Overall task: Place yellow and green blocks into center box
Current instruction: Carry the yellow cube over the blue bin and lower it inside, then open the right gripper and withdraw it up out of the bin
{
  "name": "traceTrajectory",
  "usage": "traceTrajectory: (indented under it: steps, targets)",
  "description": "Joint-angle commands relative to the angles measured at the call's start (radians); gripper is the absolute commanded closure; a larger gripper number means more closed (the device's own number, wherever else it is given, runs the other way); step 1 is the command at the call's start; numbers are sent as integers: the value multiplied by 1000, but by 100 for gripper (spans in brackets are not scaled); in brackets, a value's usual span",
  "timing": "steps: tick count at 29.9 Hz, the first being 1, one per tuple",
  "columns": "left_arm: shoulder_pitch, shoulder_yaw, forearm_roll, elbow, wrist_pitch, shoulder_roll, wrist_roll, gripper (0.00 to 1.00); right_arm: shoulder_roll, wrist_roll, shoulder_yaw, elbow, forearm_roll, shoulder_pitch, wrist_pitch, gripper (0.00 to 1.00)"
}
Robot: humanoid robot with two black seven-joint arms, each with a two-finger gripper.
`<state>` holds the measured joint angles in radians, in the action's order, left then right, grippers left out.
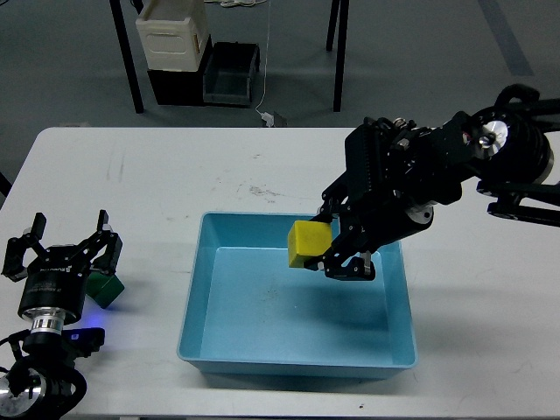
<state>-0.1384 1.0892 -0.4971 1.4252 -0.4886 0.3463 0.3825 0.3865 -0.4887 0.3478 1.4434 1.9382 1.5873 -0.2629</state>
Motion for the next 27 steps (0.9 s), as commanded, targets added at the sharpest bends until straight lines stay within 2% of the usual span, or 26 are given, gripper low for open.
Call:
traceTrajectory:
  steps: [1, 5, 8, 11, 14, 18, 24, 27]
  targets:
    - [0, 8, 0, 0, 0, 0, 1, 0, -53, 0, 30, -53, 8, -46, 1, 90]
    - [2, 12, 0, 0, 0, 2, 1, 0, -109, 0, 37, -138, 15, -92, -1, 86]
    - [2, 20, 0, 0, 0, 3, 1, 0, -118, 0, 66, -159, 19, -113, -1, 78]
    - [2, 23, 0, 0, 0, 5, -1, 0, -120, 0, 80, -169, 10, -128, -1, 58]
    - [0, 23, 0, 4, 0, 8, -1, 0, -110, 0, 82, -187, -1, -148, 1, 28]
    - [0, 21, 0, 11, 0, 23, -7, 0, -94, 0, 73, -189, -28, -148, 4, 4]
    - [20, 38, -3, 11, 5, 42, -13, 0, -51, 0, 56, -182, -130, -130, 14, 2]
    - [22, 49, -3, 11, 5, 75, -14, 0, -12, 0, -60, -184, -139, -133, 16, 2]
